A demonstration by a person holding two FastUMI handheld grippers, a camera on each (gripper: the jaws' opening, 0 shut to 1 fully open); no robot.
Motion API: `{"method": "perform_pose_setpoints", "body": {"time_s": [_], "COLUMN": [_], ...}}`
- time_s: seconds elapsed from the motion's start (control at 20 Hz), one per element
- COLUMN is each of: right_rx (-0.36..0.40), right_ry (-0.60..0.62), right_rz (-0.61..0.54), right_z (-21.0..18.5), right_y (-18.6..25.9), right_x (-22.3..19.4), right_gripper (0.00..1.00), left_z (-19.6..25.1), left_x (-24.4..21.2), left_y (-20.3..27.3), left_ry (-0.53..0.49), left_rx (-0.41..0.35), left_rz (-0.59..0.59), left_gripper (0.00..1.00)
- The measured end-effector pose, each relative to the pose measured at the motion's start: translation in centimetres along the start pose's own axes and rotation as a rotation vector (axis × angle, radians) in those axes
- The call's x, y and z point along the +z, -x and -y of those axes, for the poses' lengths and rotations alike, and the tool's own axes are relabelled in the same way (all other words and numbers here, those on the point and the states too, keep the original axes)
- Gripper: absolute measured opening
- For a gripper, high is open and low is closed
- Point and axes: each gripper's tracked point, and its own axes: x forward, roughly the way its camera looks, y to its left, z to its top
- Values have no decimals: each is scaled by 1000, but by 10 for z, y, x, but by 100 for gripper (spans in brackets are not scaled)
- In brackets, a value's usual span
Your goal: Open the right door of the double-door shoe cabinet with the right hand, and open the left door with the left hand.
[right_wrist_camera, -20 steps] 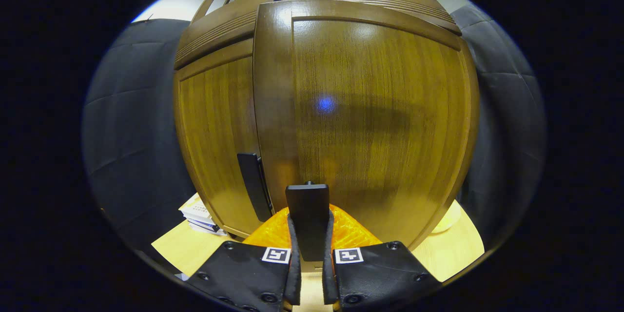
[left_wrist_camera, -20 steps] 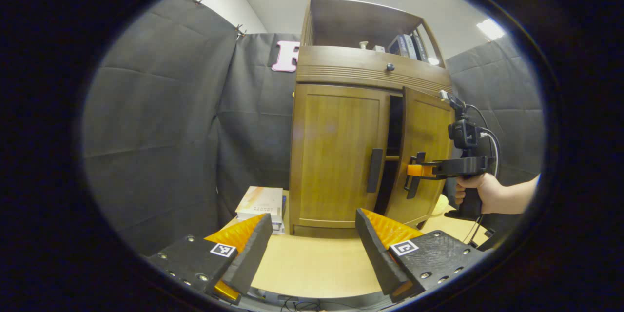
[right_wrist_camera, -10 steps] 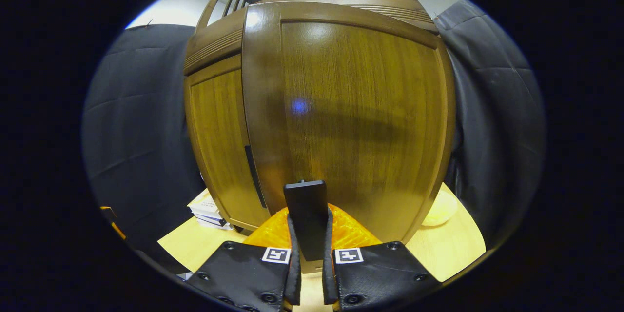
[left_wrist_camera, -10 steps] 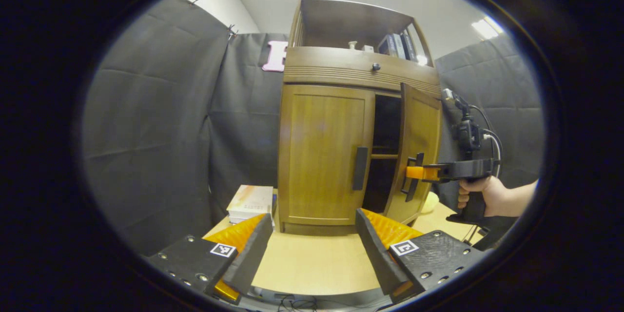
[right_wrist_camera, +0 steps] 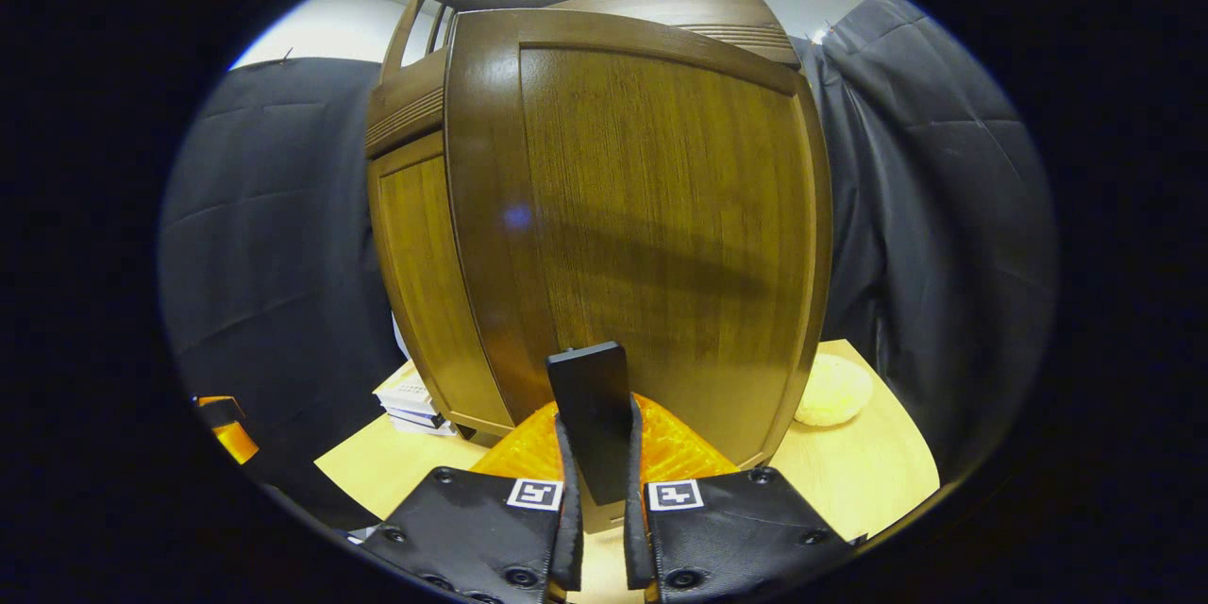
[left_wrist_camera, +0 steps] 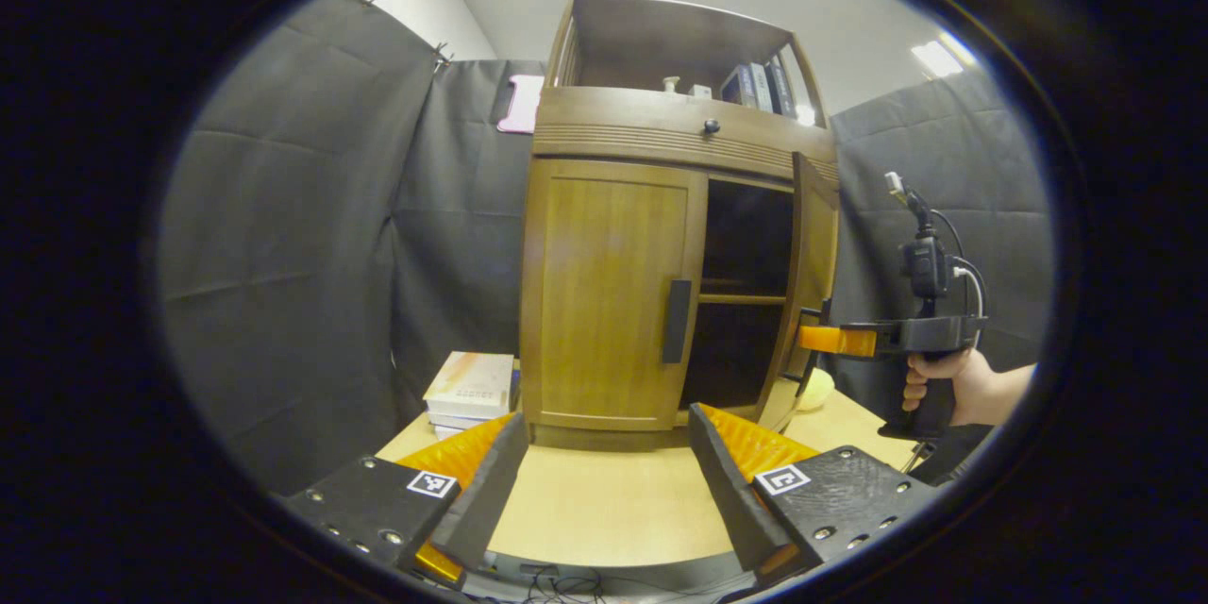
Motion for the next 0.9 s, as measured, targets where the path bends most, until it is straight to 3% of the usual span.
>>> {"method": "perform_pose_setpoints", "body": {"time_s": [0.75, 0.9], "right_rx": [-5, 19], "right_ry": [-21, 43], "right_rz": [3, 10], "right_z": [8, 6], "right_y": [10, 9], "right_x": [2, 3], "right_gripper": [19, 19], "left_z": [1, 5], "left_x": [11, 10], "left_y": [1, 1], "left_ry": [-26, -9], "left_rx": [-47, -38], "left_rz": [-3, -6], "left_gripper": [100, 100]}}
